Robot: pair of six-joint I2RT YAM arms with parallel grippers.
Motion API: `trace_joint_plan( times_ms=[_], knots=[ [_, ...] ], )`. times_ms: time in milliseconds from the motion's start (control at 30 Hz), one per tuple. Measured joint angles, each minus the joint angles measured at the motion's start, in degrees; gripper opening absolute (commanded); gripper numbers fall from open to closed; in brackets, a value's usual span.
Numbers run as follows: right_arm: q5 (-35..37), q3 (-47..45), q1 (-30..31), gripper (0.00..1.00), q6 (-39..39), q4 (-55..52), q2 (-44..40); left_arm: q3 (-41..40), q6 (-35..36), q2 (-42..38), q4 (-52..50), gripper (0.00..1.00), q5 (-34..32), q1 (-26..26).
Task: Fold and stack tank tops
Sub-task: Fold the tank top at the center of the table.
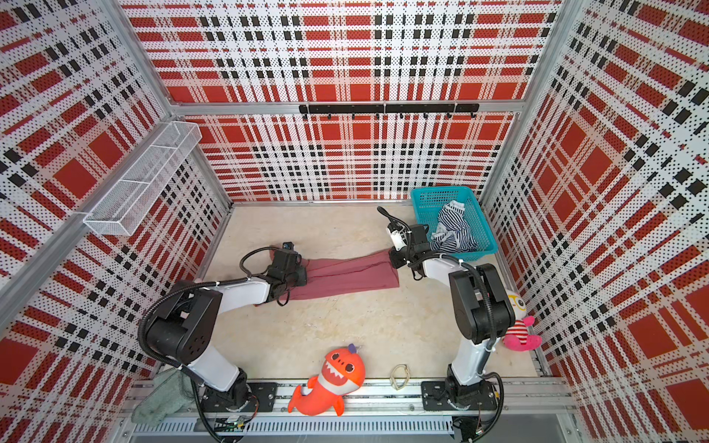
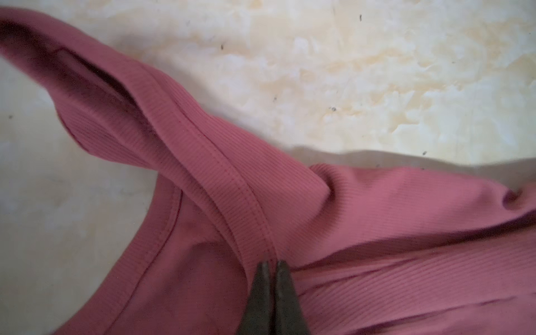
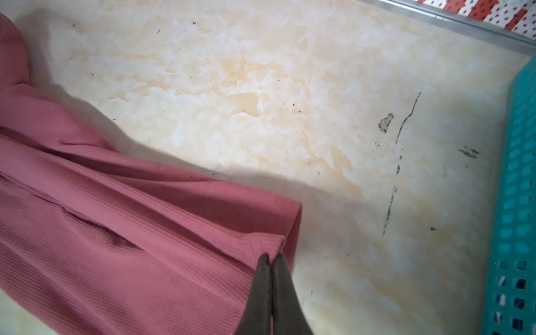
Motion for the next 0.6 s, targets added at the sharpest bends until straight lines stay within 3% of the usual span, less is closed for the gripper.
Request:
trace_joint_plan(
  times_ms=[100,167,300,400,600],
  knots=[
    [0.5,-1.6,0.0,0.47,1.2,-1.0,-1.2,-1.1,-1.7,-1.9,0.2,0.5,-0.6,-0.2],
    [1.0,-2.0,-0.2,0.52,2.3,-2.4,-2.1,-1.2,-2.8,-3.6,-0.2,0.58,-1.4,0.0],
    [2.2,-0.3,-0.3,0.55,6.7,-6.1,-3.5,-0.2,-3.3,-8.4,-1.9,0.6,-2.7,0.1],
    [2.9,2.1,0.3,0.51,11.7,-7.9,-3.8,2.4,-4.0,-11.0,-2.6,0.55,-2.7,0.1],
    [4.8,11.6,5.3,0.38,20.7,-10.6,1.0,6.7,-6.6,-6.3,1.2,0.48,-1.0,-2.3]
  ],
)
